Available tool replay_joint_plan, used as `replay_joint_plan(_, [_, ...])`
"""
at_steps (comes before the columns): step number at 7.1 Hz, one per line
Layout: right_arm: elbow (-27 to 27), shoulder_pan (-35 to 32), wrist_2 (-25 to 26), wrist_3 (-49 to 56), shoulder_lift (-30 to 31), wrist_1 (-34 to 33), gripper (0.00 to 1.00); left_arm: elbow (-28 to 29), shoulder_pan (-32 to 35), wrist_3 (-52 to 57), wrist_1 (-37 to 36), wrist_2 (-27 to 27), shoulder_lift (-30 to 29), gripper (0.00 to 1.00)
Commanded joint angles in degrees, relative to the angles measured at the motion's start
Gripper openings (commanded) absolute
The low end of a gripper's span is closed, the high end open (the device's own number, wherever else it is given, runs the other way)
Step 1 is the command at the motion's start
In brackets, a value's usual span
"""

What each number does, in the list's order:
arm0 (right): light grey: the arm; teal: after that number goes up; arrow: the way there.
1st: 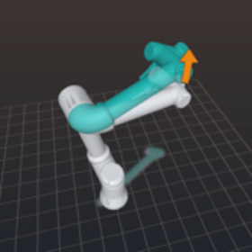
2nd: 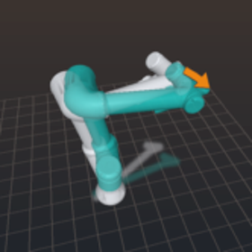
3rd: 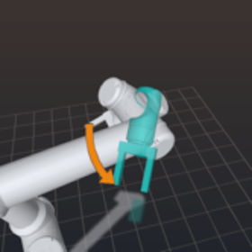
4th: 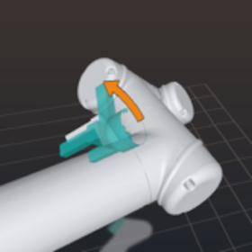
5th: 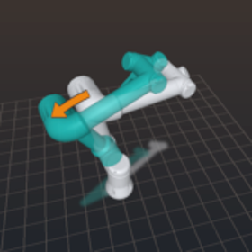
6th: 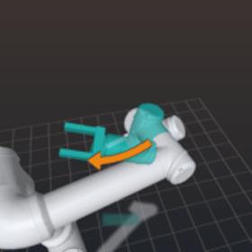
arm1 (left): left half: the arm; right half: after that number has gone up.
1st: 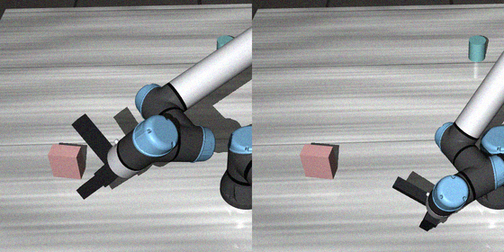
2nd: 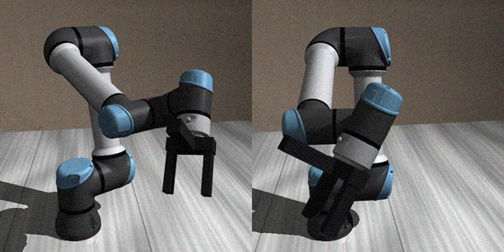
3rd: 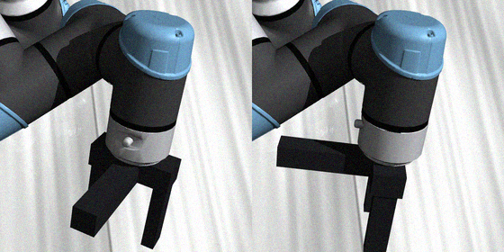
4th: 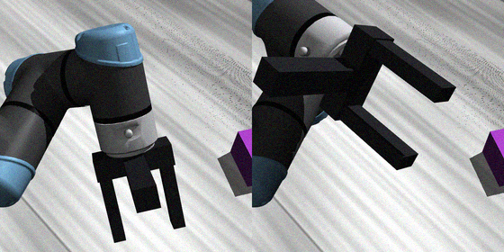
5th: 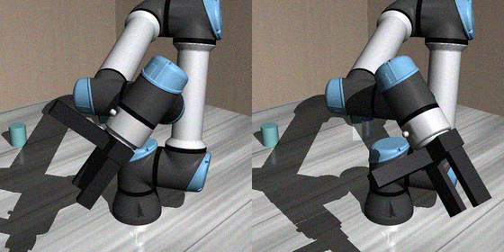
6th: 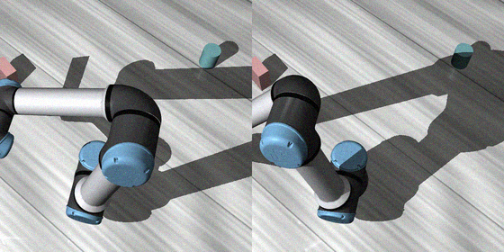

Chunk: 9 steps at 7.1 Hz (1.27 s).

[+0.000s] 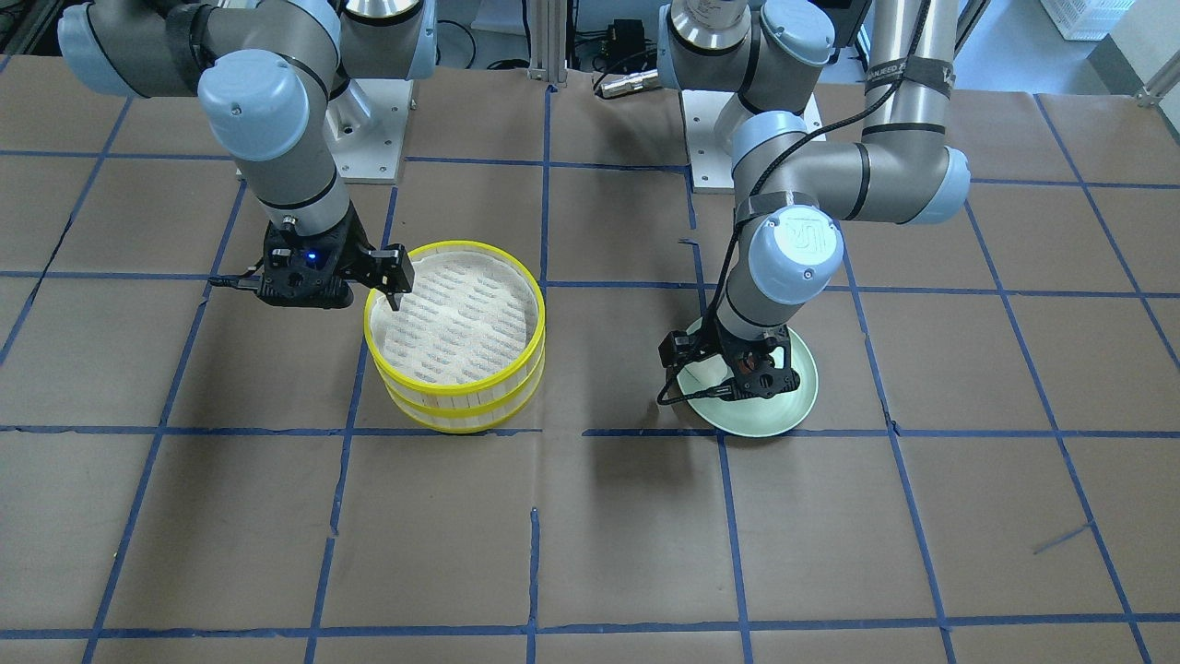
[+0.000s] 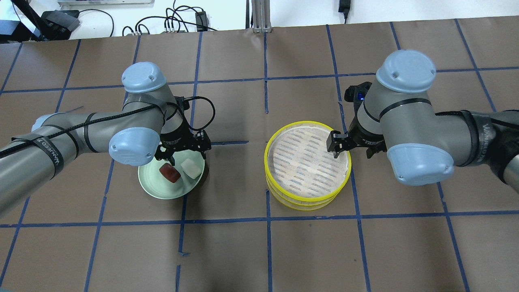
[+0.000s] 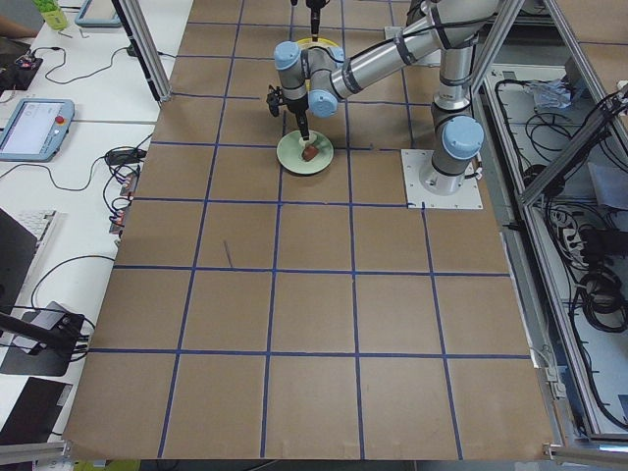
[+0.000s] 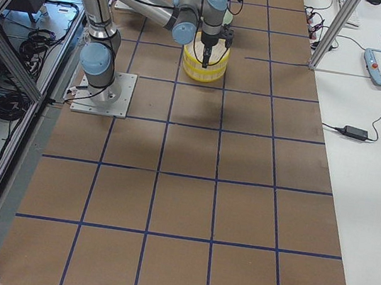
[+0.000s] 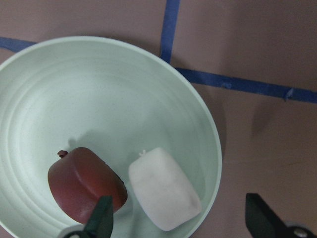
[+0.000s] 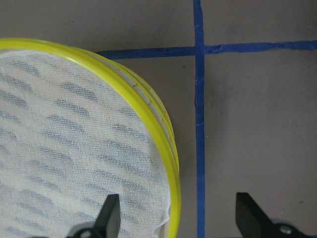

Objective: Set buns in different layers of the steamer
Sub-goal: 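Lift the top steamer tier aside with the right gripper while the left carries the bun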

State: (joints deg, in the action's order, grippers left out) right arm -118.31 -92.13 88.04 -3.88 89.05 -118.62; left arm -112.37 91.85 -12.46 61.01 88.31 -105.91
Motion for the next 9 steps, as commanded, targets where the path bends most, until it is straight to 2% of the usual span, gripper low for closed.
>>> replay_joint_plan(1, [-1.31, -0.07, 0.12, 1.58, -0.19, -0.12, 0.40, -0.04, 0.00, -0.63, 0.08, 0.02, -0.43, 0.89])
replay_joint_plan(2, [-1.31, -0.07, 0.03, 1.77, -0.27, -0.12, 0.18, -0.04, 0.00, -1.42, 0.08, -0.33, -0.43, 0.63])
replay_joint_plan(3, [-1.23, 0.19, 0.03, 1.86, -0.19, -0.04, 0.07, -0.65, 0.00, -2.99, 0.08, -0.59, -0.43, 0.33])
replay_joint_plan(4, [-1.14, 0.28, 0.03, 2.56, -0.19, -0.12, 0.05, -1.35, 0.00, -2.66, 0.08, -0.59, -0.43, 0.21])
replay_joint_plan(6, [-0.27, 0.89, 0.20, 2.56, 1.73, 0.75, 0.05, -1.27, 0.00, -2.57, -0.01, -0.77, -0.35, 0.02])
replay_joint_plan(7, [2.44, 1.86, 0.99, 3.43, 5.92, 7.80, 0.05, -0.40, 0.00, -2.75, -0.53, -0.68, 0.26, 0.01])
replay_joint_plan(8, [8.30, 5.52, 2.74, 6.40, 6.83, 17.44, 0.05, 0.56, 0.09, -2.66, -0.89, -0.16, 1.31, 0.01])
replay_joint_plan(9, [12.01, 11.65, 3.19, 14.70, 6.84, 22.41, 0.05, 1.97, 0.09, -2.66, 0.15, -0.15, 2.37, 0.01])
